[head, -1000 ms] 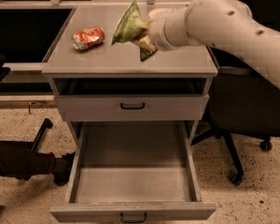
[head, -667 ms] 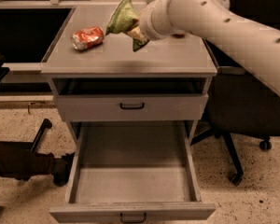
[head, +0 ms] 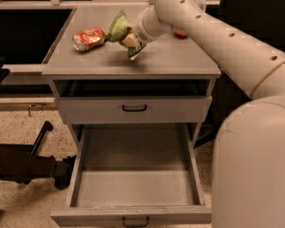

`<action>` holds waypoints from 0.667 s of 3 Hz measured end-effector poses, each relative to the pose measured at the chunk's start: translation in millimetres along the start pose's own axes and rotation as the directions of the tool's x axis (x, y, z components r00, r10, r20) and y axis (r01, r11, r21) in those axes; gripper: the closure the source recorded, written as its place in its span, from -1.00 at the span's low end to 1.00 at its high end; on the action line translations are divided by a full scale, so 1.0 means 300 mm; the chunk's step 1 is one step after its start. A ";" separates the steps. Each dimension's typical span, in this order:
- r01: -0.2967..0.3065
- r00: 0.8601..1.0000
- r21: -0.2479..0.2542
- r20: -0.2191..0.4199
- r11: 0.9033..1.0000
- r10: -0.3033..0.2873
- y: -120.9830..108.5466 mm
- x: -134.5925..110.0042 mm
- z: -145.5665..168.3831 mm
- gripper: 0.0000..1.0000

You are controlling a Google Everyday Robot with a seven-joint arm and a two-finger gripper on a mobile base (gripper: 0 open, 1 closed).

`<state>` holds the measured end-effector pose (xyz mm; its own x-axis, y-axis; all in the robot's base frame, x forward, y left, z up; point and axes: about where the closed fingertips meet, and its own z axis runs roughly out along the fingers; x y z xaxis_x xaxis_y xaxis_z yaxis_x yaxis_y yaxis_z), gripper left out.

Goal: Pick green jalapeno chip bag from middle drawer and place on counter

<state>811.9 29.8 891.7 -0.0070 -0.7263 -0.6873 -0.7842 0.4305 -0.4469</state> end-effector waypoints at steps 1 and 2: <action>-0.024 0.999 -0.095 -0.031 0.995 0.021 0.042 0.043 0.052 1.00; -0.046 0.999 -0.154 -0.018 0.987 0.044 0.091 0.092 0.039 1.00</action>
Offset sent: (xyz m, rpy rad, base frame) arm -0.0364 -0.0211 -0.0578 0.0540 0.2054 0.1069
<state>797.5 27.8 853.8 -0.0529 -0.7165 -0.6956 -0.8693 0.3759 -0.3211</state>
